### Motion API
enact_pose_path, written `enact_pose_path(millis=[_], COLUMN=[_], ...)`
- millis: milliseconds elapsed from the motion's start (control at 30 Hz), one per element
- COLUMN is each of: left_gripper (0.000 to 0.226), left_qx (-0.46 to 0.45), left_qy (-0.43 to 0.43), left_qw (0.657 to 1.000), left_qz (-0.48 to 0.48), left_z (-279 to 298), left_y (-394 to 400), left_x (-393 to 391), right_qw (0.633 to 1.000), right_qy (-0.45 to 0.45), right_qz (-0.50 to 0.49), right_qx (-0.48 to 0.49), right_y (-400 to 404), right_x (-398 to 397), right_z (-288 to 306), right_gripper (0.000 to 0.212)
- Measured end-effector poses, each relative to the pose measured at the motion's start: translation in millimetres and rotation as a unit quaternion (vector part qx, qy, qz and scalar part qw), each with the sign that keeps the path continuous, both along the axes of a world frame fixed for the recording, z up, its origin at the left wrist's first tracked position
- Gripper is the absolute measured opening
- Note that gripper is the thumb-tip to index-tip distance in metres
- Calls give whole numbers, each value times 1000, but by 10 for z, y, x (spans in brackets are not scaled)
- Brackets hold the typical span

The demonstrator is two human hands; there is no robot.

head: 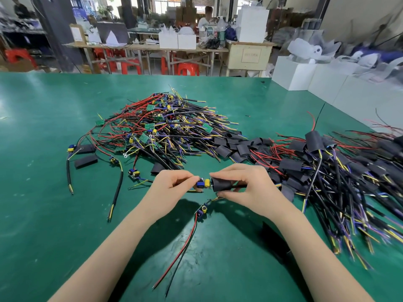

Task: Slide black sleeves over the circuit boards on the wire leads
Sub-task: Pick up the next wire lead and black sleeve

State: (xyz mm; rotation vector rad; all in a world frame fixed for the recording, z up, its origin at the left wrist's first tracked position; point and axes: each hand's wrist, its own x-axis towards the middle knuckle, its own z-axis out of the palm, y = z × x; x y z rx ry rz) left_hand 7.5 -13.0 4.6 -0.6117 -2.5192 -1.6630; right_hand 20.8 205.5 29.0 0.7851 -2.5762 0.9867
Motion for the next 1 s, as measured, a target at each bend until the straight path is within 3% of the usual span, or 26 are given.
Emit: enact_pose_path(millis=[133,467,800,1000], left_gripper=[30,18,22,19], left_qx=[33,-24,62,-24], left_qy=[-29,81,-16,49], left_qw=[999,996,997,998], left_qz=[-2,7,33,3], left_z=[-25,-9,-45,6], left_y=[0,15,18,31], left_x=[-32,18,-24,32], right_qw=[1000,989,998,992], right_qy=[9,-126,-33,-101], right_qz=[-6,-8,-23,7], right_qx=[-5,-72,-41,-80], right_y=[-29,3,-47,-82], right_x=[-3,-26,12,13], right_z=[-18,-85,-61,-107], right_gripper=[42,36,42,38])
